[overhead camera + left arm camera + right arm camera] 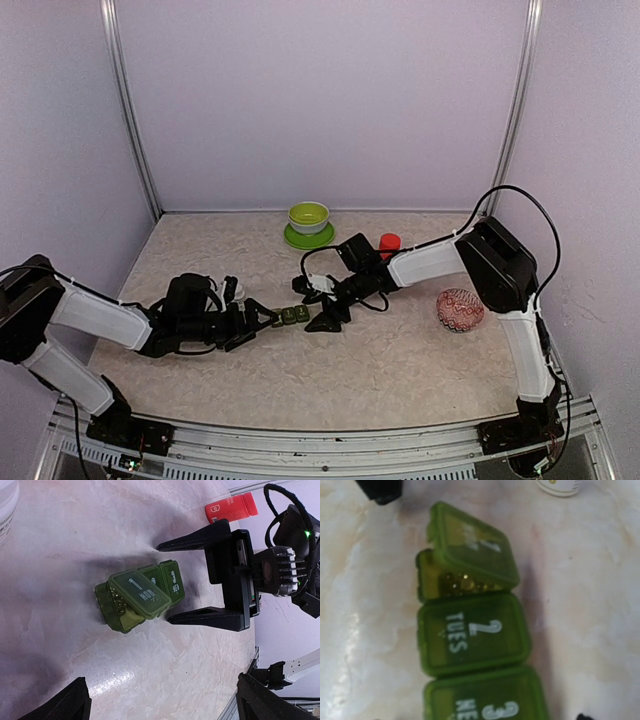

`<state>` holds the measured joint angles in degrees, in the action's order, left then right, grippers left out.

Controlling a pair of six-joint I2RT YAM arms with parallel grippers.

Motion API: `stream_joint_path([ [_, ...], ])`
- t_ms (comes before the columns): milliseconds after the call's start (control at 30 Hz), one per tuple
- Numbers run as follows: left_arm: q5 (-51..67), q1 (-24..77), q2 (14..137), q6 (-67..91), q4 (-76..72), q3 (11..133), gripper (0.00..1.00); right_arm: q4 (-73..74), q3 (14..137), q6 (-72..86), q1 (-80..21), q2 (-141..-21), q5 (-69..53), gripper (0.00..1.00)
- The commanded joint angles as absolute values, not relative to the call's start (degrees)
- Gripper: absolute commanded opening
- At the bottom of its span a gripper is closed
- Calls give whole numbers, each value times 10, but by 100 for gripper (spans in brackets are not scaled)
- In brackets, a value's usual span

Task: Sort the pills into containers
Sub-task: Pick up the pill container from the center of the board.

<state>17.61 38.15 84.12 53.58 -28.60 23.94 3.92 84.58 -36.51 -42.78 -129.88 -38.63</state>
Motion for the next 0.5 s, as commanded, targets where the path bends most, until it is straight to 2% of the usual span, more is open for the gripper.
stream_joint_path([
  [0, 184, 377, 827, 542, -308, 224, 99, 60, 865, -376, -435, -1323, -390, 81],
  [300, 180, 377, 819, 541, -307, 214, 99, 87, 912, -373, -438, -1357, -411, 71],
  [467, 180, 376, 817, 543, -310, 209, 99, 77, 906, -367, -441, -1356, -415, 59],
])
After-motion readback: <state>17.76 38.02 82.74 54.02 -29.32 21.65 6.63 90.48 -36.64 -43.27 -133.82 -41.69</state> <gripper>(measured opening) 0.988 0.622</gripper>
